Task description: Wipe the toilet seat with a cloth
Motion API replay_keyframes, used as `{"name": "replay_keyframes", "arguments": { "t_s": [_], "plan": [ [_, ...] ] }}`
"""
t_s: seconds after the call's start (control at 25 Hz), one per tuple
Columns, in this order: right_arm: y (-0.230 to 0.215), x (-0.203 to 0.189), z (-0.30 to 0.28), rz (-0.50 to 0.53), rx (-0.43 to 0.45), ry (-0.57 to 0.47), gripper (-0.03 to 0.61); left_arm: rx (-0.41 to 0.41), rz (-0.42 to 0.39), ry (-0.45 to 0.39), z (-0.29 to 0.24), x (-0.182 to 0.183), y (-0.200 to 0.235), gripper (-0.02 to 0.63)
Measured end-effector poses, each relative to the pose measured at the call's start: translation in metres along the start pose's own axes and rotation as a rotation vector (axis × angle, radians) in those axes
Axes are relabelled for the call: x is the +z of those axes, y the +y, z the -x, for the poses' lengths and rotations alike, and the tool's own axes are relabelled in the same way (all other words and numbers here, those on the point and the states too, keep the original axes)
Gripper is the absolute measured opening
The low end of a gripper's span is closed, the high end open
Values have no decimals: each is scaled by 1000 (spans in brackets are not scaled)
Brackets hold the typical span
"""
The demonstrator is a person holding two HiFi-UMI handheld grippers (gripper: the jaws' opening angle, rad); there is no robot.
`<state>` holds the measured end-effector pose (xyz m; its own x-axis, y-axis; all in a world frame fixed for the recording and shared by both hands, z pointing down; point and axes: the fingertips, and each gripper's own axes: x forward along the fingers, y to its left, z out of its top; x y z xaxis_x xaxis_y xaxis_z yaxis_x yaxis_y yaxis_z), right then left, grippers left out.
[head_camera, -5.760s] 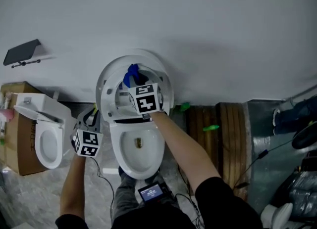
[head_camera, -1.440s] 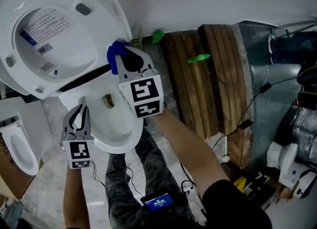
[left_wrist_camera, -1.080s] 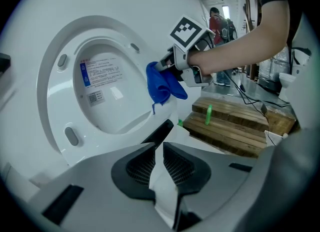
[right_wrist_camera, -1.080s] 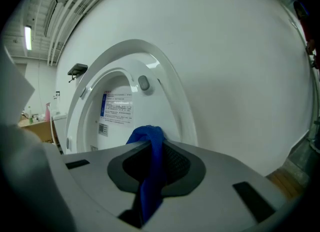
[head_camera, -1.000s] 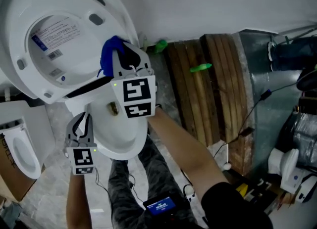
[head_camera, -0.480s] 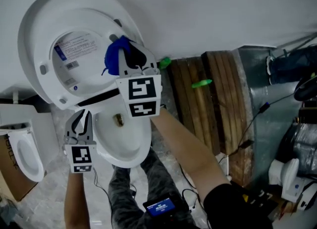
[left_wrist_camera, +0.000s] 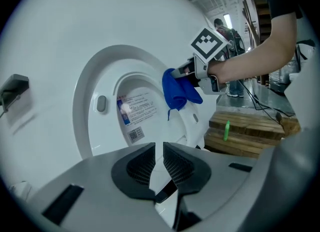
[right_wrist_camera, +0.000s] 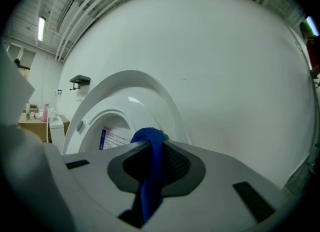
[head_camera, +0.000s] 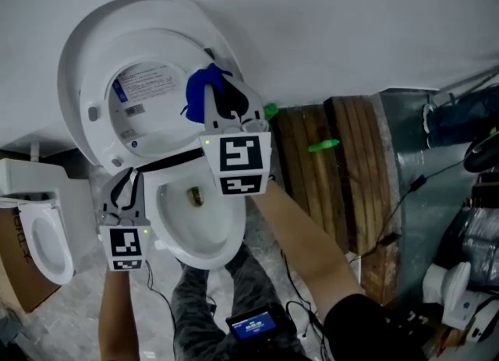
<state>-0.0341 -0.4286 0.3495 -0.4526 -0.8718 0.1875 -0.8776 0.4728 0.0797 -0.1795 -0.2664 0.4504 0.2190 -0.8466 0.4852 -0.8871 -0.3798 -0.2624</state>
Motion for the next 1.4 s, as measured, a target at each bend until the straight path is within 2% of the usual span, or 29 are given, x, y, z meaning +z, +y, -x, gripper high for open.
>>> {"name": "replay_keyframes", "arguments": {
  "t_s": [0.28, 0.48, 0.68, 0.88, 1.08, 1.24, 1.4],
  "plan": [
    [27, 53, -25, 22, 76, -55, 48, 11, 30, -12, 6, 5, 10, 52],
    [58, 89, -42, 48, 129, -88, 48, 63, 56, -40, 14, 16, 42, 49],
    [100, 107, -50, 92, 211, -105, 48, 114, 68, -51, 28, 20, 67, 43],
    [148, 95, -54, 97, 301, -76, 48, 129, 72, -34, 42, 7, 76, 41],
    [182, 77, -42, 116, 384, -57, 48, 114, 98, -17, 51, -17, 63, 41],
    [186, 61, -20, 123, 393, -41, 48, 64, 97, -14, 54, -28, 42, 32],
    [170, 60, 9, 126, 385, -29, 48, 41, 84, -17, 60, -18, 30, 24]
  ]
}}
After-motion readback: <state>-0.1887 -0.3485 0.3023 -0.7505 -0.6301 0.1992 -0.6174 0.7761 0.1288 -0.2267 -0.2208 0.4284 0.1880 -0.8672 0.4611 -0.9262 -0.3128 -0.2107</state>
